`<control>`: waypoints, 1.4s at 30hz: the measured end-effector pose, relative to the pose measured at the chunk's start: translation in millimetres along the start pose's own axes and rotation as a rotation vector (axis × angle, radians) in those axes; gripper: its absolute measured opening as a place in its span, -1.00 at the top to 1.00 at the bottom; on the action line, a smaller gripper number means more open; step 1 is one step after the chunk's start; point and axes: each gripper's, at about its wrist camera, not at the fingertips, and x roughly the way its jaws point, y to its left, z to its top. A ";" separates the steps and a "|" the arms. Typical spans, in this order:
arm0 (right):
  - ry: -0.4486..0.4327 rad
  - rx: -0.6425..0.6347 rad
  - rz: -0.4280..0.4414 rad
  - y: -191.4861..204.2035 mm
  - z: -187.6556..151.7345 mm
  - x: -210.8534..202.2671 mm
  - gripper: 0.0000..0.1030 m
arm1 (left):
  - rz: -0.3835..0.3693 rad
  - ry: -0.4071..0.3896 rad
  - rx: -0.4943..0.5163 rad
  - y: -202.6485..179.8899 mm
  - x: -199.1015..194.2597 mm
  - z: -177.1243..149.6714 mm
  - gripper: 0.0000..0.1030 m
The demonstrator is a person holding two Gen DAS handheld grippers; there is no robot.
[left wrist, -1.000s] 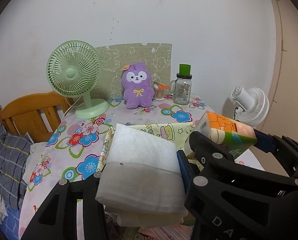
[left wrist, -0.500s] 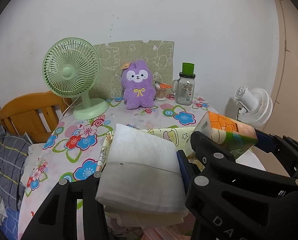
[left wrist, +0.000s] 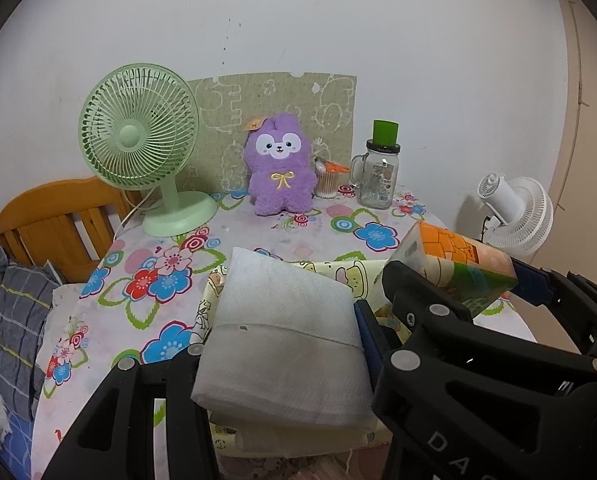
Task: Organize soft objects
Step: 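Lower white pad into box with left tool while right tool lowers tissue pack inside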
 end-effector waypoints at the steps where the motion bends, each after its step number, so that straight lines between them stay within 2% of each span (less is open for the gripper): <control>1: 0.002 0.000 0.000 0.0 0.4 2.0 -0.45 | -0.004 0.002 0.000 0.4 1.7 0.3 -0.01; 10: 0.022 -0.004 0.022 1.6 3.3 22.7 -0.45 | -0.013 0.026 -0.015 5.4 16.8 1.1 -0.07; 14: 0.038 -0.006 0.032 2.9 4.2 32.6 -0.45 | -0.007 0.042 -0.016 7.5 24.3 -0.8 -0.27; 17: 0.052 -0.004 0.037 3.5 3.8 40.6 -0.45 | -0.010 0.052 -0.018 8.8 30.0 -2.4 -0.32; 20: 0.065 -0.005 0.042 4.0 3.6 47.6 -0.45 | -0.017 0.059 -0.019 9.5 34.3 -2.8 -0.49; 24: 0.076 -0.012 0.049 6.1 3.6 56.5 -0.46 | -0.021 0.068 -0.024 11.4 39.2 -3.0 -0.58; 30: 0.108 -0.010 0.064 6.5 3.0 68.6 -0.50 | -0.015 0.084 -0.026 12.5 45.9 -4.1 -0.60; 35: 0.118 -0.014 0.063 6.8 2.0 72.6 -0.65 | -0.015 0.089 -0.028 13.1 47.5 -4.3 -0.60; 42: 0.112 -0.013 0.052 6.3 1.8 68.2 -0.66 | -0.013 0.079 -0.023 11.3 43.5 -3.7 -0.64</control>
